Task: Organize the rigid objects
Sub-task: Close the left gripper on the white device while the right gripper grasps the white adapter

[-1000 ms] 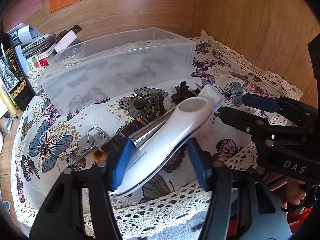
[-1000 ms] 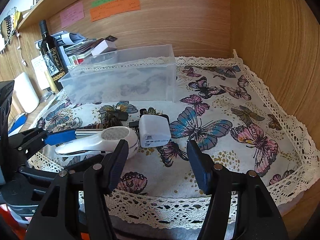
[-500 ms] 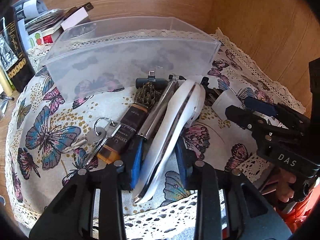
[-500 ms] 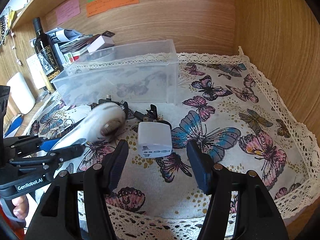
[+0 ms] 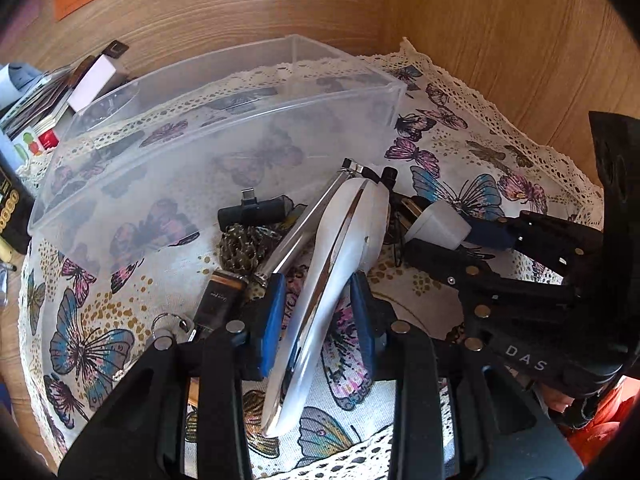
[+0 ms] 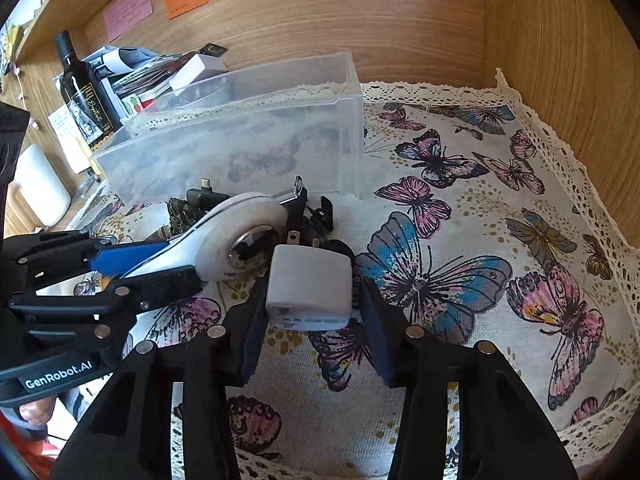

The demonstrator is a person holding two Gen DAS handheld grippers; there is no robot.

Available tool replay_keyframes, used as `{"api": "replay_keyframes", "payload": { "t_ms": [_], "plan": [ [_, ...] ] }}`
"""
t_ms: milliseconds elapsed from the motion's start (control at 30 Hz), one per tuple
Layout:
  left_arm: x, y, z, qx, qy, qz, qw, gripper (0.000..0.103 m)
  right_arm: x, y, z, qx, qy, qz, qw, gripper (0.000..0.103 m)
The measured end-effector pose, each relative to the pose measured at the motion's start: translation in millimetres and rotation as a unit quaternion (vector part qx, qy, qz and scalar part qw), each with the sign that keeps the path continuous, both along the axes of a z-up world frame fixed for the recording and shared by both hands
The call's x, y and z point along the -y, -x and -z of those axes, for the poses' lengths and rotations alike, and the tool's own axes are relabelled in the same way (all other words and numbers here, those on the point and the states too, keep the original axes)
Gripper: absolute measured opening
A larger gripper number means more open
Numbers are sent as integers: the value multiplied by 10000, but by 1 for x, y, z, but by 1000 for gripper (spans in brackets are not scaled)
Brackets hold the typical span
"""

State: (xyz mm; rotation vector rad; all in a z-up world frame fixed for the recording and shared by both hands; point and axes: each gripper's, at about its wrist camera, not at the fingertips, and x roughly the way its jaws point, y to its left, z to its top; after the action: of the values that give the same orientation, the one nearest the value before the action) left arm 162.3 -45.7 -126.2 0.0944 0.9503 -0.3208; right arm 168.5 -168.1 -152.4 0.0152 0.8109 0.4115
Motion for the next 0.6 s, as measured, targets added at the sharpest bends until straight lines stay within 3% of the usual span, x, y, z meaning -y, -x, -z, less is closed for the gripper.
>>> {"api": "replay_keyframes", "payload": {
  "t_ms": [167, 367, 567, 600],
  "plan": [
    [0, 1, -12, 196, 91, 9, 9998, 47, 2, 2, 0, 20, -48, -17, 10000, 36],
    [21, -11, -12, 237, -41, 180, 9995, 47, 4, 10, -2, 113, -44, -24, 9999, 36],
    [29, -36, 11, -397, 201, 307, 9985, 42, 9, 16, 0, 108, -23, -8, 9999, 36],
    [29, -36, 11, -346, 206, 306, 9987, 42, 11, 17, 1, 108, -16, -3, 9999, 36]
  ]
}}
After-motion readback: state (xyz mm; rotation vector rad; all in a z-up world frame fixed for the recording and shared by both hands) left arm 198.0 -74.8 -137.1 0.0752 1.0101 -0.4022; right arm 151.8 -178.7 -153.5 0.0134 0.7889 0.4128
